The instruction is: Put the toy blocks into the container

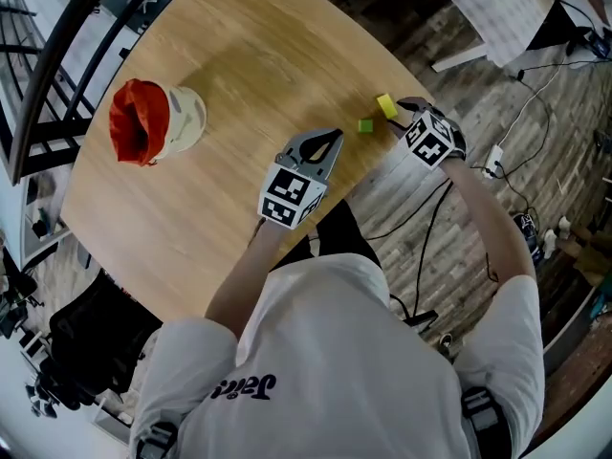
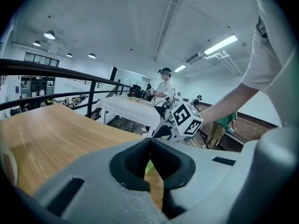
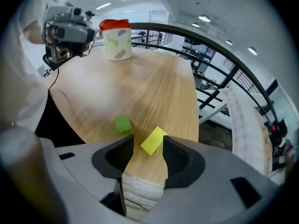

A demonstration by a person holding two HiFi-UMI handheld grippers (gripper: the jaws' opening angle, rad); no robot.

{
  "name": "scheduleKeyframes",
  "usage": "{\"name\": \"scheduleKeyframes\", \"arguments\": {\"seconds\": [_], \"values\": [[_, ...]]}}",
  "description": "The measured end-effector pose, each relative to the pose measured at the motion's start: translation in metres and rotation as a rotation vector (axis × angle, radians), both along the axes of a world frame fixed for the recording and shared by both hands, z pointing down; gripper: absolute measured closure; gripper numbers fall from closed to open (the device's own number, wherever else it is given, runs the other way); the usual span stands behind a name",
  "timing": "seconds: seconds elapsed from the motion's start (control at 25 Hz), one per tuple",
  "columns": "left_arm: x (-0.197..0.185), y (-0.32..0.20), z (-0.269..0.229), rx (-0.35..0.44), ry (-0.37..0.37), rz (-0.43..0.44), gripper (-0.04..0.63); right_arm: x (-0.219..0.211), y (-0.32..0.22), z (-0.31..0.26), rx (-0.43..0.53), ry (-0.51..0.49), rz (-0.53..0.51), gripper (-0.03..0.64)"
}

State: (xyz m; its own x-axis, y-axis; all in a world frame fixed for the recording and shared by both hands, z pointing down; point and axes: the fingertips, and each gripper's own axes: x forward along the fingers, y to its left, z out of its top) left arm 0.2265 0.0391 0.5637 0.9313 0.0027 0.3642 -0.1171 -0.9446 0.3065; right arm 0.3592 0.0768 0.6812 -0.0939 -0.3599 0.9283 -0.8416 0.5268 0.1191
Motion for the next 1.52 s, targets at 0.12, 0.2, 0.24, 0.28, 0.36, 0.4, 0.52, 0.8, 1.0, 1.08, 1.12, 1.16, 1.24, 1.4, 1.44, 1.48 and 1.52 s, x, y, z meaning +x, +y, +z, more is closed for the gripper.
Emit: {"name": "scheduleKeyframes", "arguments": {"seconds": [0.12, 0.2, 0.24, 0.28, 0.36, 0.4, 0.52, 0.8, 1.0, 1.08, 1.12, 1.16, 1.24, 1.4, 1.44, 1.48, 1.52], "values": [[0.003, -0.002, 0.005, -0.004, -0.011, -0.003, 0.588, 0.004, 0.000, 0.023, -0.066, 0.050, -0.170, 0.405], [0.005, -0.004, 0.009, -0.009, -0.017, -0.003, 0.588, 0.007, -0.001, 0.034, -0.107, 0.100, -0.305, 0.371], [0.005, -0.005, 0.011, -0.011, -0.021, -0.004, 0.588, 0.009, -0.002, 0.038, -0.120, 0.129, -0.371, 0.362], [0.005, -0.006, 0.013, -0.014, -0.025, -0.005, 0.588, 0.010, -0.004, 0.041, -0.127, 0.156, -0.435, 0.353], [0.006, -0.007, 0.016, -0.020, -0.031, -0.010, 0.588, 0.009, -0.008, 0.046, -0.137, 0.191, -0.550, 0.345], [0.006, -0.007, 0.017, -0.022, -0.034, -0.013, 0.588, 0.008, -0.009, 0.048, -0.145, 0.200, -0.601, 0.342], [0.006, -0.011, 0.020, -0.023, -0.039, -0.022, 0.588, 0.003, -0.010, 0.055, -0.182, 0.218, -0.727, 0.341], [0.003, -0.021, 0.019, -0.024, -0.037, -0.046, 0.588, -0.001, -0.008, 0.058, -0.247, 0.179, -0.807, 0.342], [-0.001, -0.025, 0.011, -0.016, -0.024, -0.055, 0.588, 0.000, -0.012, 0.050, -0.253, 0.207, -0.823, 0.344], [-0.005, -0.027, 0.007, -0.011, -0.017, -0.061, 0.588, -0.001, -0.016, 0.041, -0.245, 0.218, -0.827, 0.345], [-0.006, -0.027, 0.004, -0.008, -0.015, -0.064, 0.588, -0.002, -0.019, 0.036, -0.239, 0.223, -0.828, 0.347], [-0.008, -0.028, 0.002, -0.005, -0.013, -0.067, 0.588, -0.004, -0.023, 0.029, -0.232, 0.229, -0.829, 0.347], [-0.014, -0.032, -0.004, 0.003, -0.007, -0.074, 0.588, -0.007, -0.033, 0.017, -0.219, 0.242, -0.829, 0.347], [-0.031, -0.045, -0.019, 0.025, 0.012, -0.107, 0.588, -0.023, -0.060, -0.013, -0.179, 0.269, -0.844, 0.347], [-0.035, -0.049, -0.024, 0.033, 0.017, -0.119, 0.588, -0.029, -0.069, -0.022, -0.165, 0.276, -0.857, 0.347], [-0.040, -0.054, -0.029, 0.043, 0.023, -0.134, 0.588, -0.035, -0.078, -0.030, -0.150, 0.283, -0.874, 0.347], [-0.045, -0.058, -0.033, 0.053, 0.028, -0.149, 0.588, -0.042, -0.087, -0.038, -0.137, 0.290, -0.893, 0.347]]}}
